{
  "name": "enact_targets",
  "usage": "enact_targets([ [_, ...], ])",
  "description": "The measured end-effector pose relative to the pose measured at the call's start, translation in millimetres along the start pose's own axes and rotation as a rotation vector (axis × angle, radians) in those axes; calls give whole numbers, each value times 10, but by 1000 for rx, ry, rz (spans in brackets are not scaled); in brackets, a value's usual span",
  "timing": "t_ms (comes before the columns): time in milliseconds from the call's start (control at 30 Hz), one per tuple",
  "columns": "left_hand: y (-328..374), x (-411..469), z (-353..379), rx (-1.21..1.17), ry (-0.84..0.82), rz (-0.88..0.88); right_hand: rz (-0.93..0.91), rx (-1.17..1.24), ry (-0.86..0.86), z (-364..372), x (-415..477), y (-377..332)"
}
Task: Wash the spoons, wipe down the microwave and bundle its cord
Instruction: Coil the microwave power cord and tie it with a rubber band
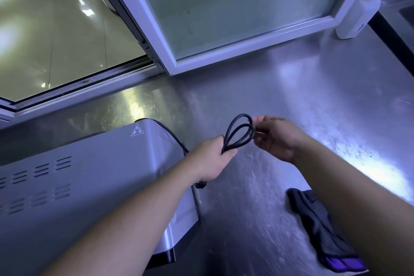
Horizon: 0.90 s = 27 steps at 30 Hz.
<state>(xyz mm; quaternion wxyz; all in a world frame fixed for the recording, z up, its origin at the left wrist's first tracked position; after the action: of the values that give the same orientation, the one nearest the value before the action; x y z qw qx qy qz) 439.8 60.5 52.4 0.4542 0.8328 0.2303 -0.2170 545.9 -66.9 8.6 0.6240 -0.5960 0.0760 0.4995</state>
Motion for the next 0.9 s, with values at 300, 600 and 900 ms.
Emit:
enact_targets([
  [300, 3, -46, 42, 354, -59, -5, -7, -292, 79, -266, -82, -433],
  [600, 41, -22, 40, 341, -103, -48, -18, -422, 56, -212, -233, -391],
  [900, 54, 3, 106, 468, -116, -45, -194, -404, 4, 67, -479, -442],
])
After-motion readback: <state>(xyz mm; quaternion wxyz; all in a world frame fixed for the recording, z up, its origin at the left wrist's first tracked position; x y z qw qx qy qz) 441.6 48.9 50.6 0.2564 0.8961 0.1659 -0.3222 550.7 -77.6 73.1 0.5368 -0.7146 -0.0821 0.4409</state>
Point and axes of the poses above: each hand's wrist, its own x-axis towards the middle knuckle, its own z-axis out of the palm, y = z × x, the point moved 9 cm from there along x, towards the middle knuckle, and after that the axes turned 13 degrees about -x, right-handed, at the moved point
